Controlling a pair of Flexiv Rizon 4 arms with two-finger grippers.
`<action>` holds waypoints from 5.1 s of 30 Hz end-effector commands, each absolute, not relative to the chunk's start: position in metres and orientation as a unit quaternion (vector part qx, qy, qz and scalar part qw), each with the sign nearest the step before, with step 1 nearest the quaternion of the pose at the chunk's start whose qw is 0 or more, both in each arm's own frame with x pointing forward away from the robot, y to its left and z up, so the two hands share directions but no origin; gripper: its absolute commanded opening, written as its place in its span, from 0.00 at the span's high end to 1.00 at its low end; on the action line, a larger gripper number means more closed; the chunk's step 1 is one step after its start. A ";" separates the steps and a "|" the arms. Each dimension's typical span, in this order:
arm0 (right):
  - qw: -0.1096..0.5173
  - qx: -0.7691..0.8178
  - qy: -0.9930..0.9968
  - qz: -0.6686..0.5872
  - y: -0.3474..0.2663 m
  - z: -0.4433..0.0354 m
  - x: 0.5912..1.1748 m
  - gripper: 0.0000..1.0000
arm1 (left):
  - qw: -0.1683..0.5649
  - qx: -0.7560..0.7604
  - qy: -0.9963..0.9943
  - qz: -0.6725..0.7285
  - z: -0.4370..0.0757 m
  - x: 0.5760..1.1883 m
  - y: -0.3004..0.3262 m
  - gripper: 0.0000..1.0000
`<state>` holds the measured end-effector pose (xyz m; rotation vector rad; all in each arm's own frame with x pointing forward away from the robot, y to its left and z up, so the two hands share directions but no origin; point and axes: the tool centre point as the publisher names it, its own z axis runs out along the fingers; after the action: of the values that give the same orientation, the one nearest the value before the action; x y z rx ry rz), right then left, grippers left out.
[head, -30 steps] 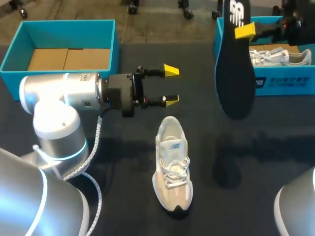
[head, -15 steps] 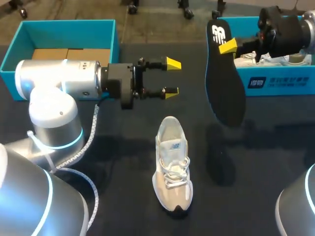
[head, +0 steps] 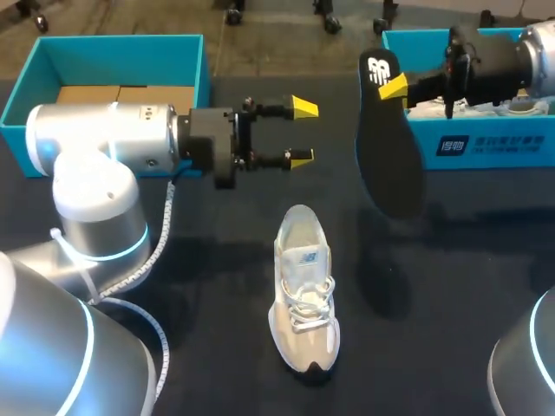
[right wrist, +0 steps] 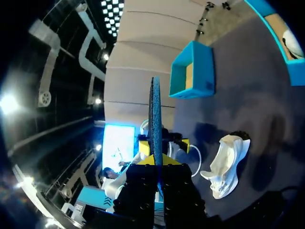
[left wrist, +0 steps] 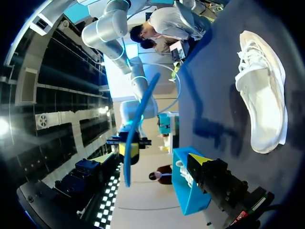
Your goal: Take the shoe out of the shoebox, open the shoe tongue, remove and reinsert the insole, then place the shoe into the shoebox
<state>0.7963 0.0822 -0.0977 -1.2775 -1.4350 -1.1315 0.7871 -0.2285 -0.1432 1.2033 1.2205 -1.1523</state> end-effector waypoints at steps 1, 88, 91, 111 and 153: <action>0.442 -0.526 -0.579 -0.439 0.092 -0.106 0.808 1.00 | 0.504 0.496 0.517 -0.482 -0.144 0.791 -0.234 0.00; 0.470 -0.562 -0.507 -0.455 0.112 -0.132 0.835 1.00 | 0.542 0.508 0.476 -0.471 -0.137 0.794 -0.288 1.00; 0.470 -0.562 -0.507 -0.455 0.112 -0.132 0.835 1.00 | 0.542 0.509 0.476 -0.470 -0.137 0.794 -0.289 1.00; 0.439 -0.533 -0.535 -0.486 0.091 -0.121 0.820 0.00 | 0.444 0.458 0.578 -0.509 -0.131 0.790 -0.241 1.00; 0.436 -0.523 -0.546 -0.487 0.090 -0.122 0.819 0.00 | -0.052 -0.018 0.832 -0.551 -0.128 0.787 -0.194 1.00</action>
<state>0.8189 0.0890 -0.1213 -1.3005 -1.3571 -1.2139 0.7846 -0.1922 -0.1322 0.5971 2.1885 -1.7855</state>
